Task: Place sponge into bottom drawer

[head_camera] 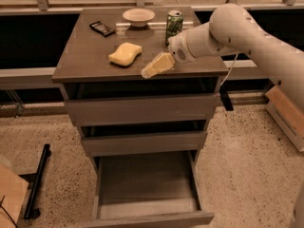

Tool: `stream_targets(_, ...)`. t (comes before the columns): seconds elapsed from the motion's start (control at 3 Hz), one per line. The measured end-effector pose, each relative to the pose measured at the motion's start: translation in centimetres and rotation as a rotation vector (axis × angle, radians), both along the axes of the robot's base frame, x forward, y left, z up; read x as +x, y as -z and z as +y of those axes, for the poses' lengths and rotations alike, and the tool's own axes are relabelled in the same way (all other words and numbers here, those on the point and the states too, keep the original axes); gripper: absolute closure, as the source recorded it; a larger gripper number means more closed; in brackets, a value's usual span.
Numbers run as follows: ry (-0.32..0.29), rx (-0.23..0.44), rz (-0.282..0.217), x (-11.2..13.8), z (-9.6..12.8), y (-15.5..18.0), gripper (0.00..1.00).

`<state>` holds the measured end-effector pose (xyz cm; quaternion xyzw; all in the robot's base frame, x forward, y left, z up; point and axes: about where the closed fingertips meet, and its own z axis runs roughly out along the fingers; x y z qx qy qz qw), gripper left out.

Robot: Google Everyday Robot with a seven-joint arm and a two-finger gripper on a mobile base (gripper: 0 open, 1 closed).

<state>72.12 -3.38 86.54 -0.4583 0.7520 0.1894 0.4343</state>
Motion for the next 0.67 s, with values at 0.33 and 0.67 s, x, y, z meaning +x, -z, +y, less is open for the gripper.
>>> stream_targets(0.33,0.034,0.065,-0.084,2.5,1.7,-1.4,0.0)
stream_targets(0.67,0.038,0.109,-0.137,4.8,3.8,-2.3,0.0)
